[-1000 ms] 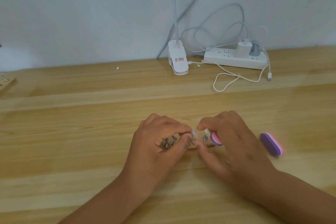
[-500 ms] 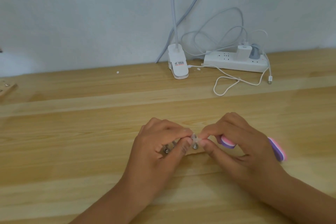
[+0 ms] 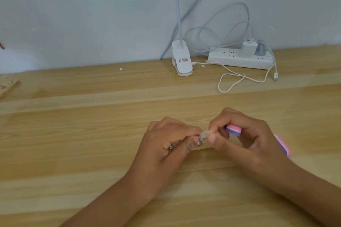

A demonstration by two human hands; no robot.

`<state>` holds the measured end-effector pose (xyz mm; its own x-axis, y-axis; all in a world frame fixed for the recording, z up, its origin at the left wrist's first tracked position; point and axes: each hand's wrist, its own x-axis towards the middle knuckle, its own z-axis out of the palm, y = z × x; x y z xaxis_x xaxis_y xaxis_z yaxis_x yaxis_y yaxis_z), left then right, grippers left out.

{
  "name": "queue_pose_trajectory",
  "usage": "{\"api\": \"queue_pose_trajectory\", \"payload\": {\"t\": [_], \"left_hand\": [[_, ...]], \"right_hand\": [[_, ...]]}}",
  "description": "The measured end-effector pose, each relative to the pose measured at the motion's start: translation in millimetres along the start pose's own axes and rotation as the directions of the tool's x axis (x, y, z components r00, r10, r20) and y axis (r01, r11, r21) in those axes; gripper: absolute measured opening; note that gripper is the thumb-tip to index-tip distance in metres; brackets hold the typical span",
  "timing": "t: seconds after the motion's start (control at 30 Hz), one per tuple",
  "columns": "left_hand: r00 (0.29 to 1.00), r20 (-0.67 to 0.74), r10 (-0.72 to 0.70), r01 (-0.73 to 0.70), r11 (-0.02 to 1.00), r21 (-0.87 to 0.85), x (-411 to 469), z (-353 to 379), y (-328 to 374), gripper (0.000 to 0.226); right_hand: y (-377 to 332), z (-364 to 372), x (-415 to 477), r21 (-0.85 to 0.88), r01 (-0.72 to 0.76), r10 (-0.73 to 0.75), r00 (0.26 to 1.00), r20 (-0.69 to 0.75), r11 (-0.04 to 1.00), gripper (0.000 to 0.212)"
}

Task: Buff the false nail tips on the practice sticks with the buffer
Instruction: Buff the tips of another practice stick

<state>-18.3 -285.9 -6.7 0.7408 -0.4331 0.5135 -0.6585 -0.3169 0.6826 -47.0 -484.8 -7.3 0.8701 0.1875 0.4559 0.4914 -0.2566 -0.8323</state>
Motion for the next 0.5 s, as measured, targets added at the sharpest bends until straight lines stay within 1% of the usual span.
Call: {"api": "queue_pose_trajectory", "payload": {"t": [0.07, 0.13, 0.23, 0.33, 0.5], "left_hand": [[1.0, -0.007, -0.001, 0.001, 1.0, 0.009, -0.3, 0.6, -0.3, 0.015], [1.0, -0.015, -0.011, 0.011, 1.0, 0.001, -0.2, 0.8, -0.3, 0.015], [1.0, -0.007, 0.014, -0.014, 1.0, 0.018, -0.3, 0.9, -0.3, 0.013], [0.999, 0.016, 0.033, -0.033, 0.999, 0.024, -0.6, 0.0, -0.9, 0.015], [0.998, 0.025, 0.057, -0.059, 0.995, 0.075, -0.7, -0.9, -1.5, 0.017]], "right_hand": [[-0.9, -0.5, -0.5, 0.065, -0.021, 0.018, 0.999, 0.051, 0.998, 0.009], [-0.7, 0.4, -1.2, 0.056, -0.024, 0.019, 0.997, 0.075, 0.998, 0.009], [-0.5, 2.2, -0.9, 0.031, -0.021, 0.019, 0.998, 0.052, 0.999, 0.005], [-1.4, 2.9, -0.3, 0.027, -0.015, 0.014, 0.999, 0.032, 1.0, 0.008], [-2.7, 3.1, 0.4, 0.03, -0.038, 0.037, 0.999, 0.014, 0.999, 0.004]]}}
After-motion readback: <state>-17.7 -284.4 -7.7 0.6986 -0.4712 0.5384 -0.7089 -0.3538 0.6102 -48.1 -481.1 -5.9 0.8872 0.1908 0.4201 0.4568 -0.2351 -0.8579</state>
